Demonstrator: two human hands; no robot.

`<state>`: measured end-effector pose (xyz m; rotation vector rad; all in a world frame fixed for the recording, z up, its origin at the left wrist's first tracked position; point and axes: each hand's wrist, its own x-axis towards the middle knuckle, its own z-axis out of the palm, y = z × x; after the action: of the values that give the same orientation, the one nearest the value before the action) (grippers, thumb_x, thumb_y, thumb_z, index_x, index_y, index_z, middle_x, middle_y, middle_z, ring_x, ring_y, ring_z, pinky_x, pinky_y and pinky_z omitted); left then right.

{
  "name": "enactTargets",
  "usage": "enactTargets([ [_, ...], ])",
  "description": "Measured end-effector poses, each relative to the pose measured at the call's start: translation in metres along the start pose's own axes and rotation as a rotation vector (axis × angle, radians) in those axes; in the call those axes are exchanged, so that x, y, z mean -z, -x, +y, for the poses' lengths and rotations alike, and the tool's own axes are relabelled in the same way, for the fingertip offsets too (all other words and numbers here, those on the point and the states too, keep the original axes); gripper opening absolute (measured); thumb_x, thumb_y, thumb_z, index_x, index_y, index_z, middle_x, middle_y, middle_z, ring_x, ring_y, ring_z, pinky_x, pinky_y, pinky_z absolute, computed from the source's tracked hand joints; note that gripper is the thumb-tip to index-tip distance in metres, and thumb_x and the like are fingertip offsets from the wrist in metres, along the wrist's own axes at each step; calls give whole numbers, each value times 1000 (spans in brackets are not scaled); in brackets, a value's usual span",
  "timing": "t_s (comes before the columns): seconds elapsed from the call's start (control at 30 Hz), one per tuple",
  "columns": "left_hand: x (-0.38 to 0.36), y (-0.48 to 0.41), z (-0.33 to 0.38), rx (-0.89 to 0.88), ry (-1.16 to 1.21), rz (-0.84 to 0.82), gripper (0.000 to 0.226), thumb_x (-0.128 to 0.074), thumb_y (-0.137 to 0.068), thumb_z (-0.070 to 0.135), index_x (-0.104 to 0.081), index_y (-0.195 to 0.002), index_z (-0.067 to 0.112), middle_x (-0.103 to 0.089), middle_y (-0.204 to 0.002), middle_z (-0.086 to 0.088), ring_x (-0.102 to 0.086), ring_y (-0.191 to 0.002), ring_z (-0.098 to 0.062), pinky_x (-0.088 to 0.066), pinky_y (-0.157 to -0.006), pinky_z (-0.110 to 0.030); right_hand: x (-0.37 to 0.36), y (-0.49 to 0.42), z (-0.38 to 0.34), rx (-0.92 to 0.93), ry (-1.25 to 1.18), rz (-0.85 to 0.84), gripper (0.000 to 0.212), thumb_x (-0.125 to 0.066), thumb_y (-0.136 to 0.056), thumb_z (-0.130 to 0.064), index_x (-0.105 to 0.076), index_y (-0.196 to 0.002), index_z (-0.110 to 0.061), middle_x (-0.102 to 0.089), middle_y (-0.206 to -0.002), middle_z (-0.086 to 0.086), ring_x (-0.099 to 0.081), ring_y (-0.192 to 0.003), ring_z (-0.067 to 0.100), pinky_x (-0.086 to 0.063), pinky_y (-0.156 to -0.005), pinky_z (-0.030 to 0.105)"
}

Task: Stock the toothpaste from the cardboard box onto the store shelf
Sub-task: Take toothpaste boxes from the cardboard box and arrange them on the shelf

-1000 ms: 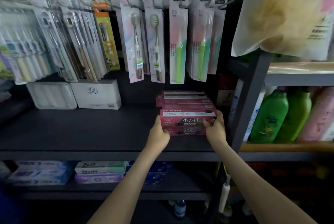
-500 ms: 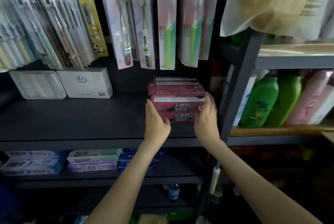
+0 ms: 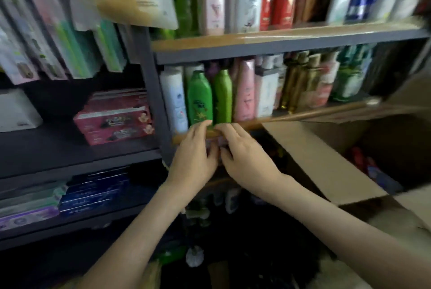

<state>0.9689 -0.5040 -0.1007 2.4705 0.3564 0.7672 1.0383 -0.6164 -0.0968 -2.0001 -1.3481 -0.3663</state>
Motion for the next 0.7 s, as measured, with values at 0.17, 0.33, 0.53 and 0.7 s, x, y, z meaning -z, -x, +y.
enactTargets([
  [0.17, -88, -3, 136, -177, -5, -111, 48, -56, -93, 27, -43, -138, 15, -50, -135, -6, -51, -120, -25, -44, -93, -36, 135, 95, 92, -54, 159, -55, 44, -57, -82, 0, -51, -125, -2, -55, -115, 14, -47, -107, 22, -35, -92, 25],
  [0.33, -173, -15, 218, -256, -153, -429, 58, -49, -95, 45, -32, -146, 21, -39, -146, 2, -46, -128, -22, -44, -99, -40, 217, 164, 179, -205, 288, -134, 47, -61, -87, -2, -48, -132, -7, -52, -121, 9, -48, -110, 23, -32, -93, 21],
  [0.53, -253, -47, 233, -272, -328, -675, 64, -45, -94, 55, -31, -147, 22, -36, -148, 2, -42, -132, -21, -43, -100, -37, 261, 194, 274, -323, 289, -222, 54, -58, -93, -20, -36, -142, -15, -43, -133, 1, -40, -126, 15, -36, -104, 26],
  [0.7, -306, -86, 223, -318, -569, -756, 82, -37, -87, 73, -22, -151, 24, -32, -152, 1, -41, -132, -23, -38, -105, -36, 263, 188, 349, -256, 297, -355, 59, -62, -91, -24, -35, -143, -12, -44, -134, 5, -40, -123, 17, -34, -100, 22],
])
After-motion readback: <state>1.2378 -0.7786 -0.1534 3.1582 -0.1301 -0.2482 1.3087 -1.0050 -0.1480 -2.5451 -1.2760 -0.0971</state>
